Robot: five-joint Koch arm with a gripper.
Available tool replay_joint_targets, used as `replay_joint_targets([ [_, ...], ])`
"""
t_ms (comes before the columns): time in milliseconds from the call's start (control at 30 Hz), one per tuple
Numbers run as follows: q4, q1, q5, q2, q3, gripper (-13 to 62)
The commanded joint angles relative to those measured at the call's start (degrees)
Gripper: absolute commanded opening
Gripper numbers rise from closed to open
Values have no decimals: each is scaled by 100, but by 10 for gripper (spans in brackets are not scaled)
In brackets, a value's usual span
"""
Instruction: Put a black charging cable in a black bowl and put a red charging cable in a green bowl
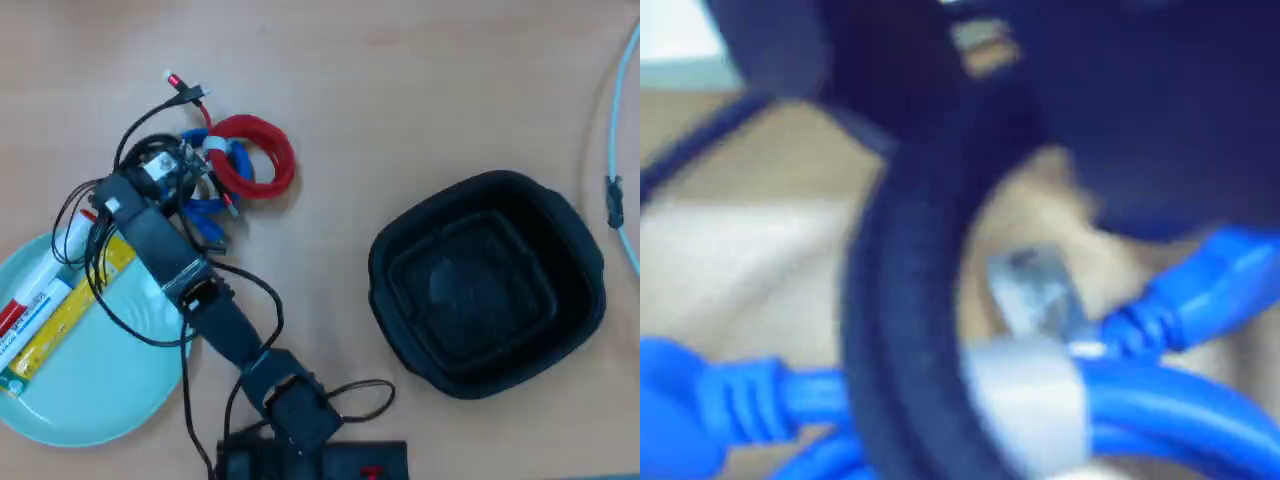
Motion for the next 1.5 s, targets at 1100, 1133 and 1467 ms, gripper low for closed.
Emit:
replay_joint_targets([
  [1100,940,272,-527,3085,-299,-65],
  [1133,976,325,-563,3155,-290,-65],
  [1467,1134,1169,-615,4368,-352,-65],
])
